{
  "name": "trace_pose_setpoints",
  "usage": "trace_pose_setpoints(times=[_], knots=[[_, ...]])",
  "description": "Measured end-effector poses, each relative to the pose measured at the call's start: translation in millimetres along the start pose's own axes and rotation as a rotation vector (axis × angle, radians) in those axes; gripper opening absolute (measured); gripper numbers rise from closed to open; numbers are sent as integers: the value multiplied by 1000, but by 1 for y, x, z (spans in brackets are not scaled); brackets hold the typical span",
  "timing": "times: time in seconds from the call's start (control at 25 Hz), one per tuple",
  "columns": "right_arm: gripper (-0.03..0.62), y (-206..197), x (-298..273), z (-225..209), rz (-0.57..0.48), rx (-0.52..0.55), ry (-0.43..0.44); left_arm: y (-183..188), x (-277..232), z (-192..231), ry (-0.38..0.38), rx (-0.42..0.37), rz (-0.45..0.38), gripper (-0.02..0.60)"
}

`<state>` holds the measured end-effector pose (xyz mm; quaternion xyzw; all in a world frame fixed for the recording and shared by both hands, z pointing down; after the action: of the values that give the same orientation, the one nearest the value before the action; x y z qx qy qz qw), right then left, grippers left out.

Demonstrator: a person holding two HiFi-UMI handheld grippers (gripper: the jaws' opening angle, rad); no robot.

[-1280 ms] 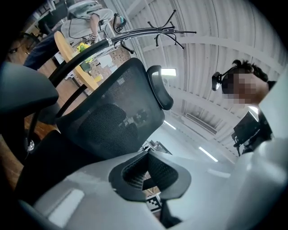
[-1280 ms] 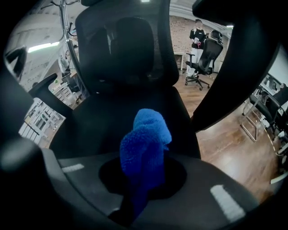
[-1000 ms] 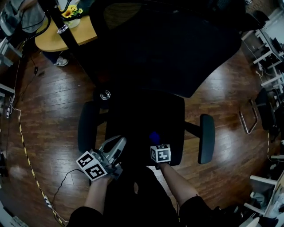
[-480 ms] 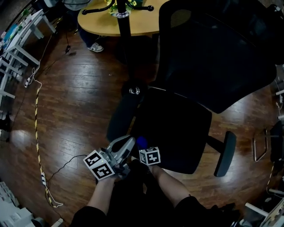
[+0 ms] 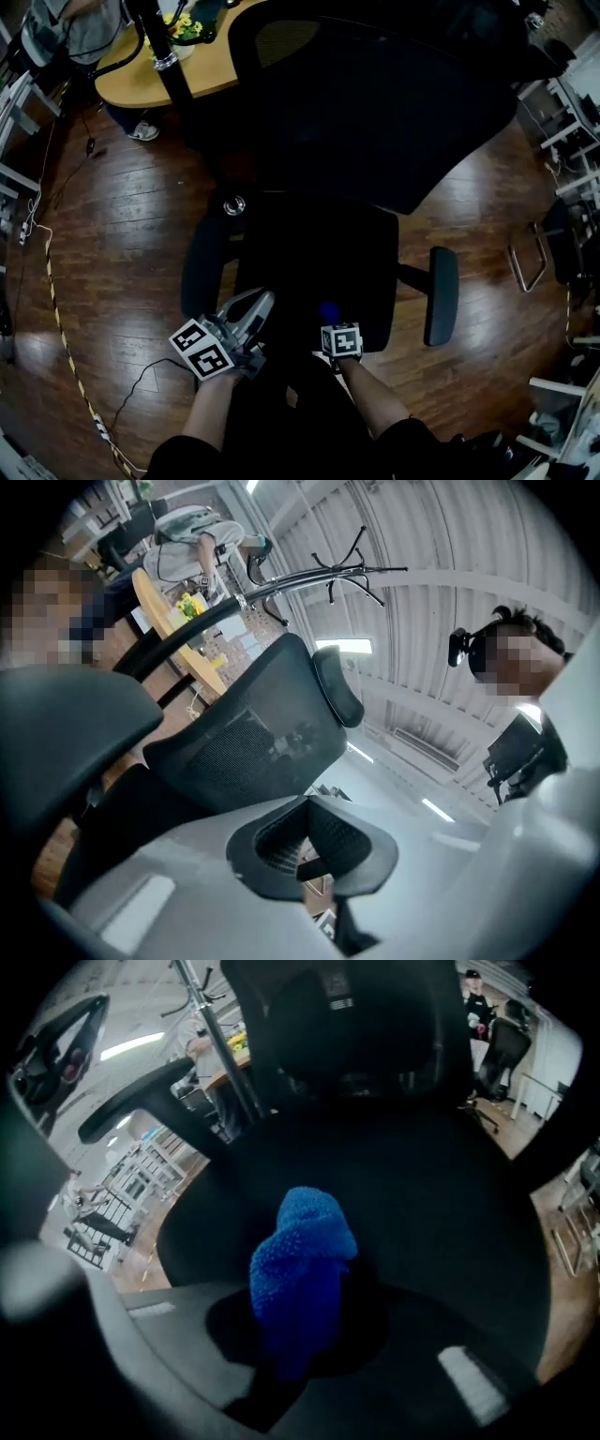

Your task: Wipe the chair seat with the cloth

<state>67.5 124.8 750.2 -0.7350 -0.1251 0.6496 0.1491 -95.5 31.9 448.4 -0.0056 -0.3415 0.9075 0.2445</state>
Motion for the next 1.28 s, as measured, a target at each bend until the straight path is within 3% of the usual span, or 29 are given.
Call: trace_pose_setpoints(times=[0.24,0.52,0.6,0.68,0.92,1.12,1.28], knots=[[35,-21,37,-102,-16,-230,-150,-18,-55,-3,-87,19,91,-9],[35,-26,45,-117,-10,-334,-184,-23,-77,-8,-120,21,153,-9],[35,-4,57,-95,-76,-334,-84,-17,-72,-11,-126,33,162,-9],[35,47,84,-69,-225,-288,46,-2,-69,-18,-136,29,172,-9],[35,198,247,-23,-689,-208,328,65,-92,-71,-203,-67,175,-9],[35,238,359,-17,-898,-123,374,97,-109,-131,-295,-176,185,-9],[35,240,400,-17,-975,-66,374,93,-97,-151,-289,-214,185,-9]])
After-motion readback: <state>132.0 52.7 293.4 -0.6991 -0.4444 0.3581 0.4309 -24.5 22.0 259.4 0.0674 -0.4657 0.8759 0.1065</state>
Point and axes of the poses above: the fingertips, and each gripper's own axes: x backward along the fingers, z to its left, y out of its top, the point moved 2 cm from there along x, backward along the fingers, and after that the axes turned 10 degrees about -y, right-handed, at the moved point
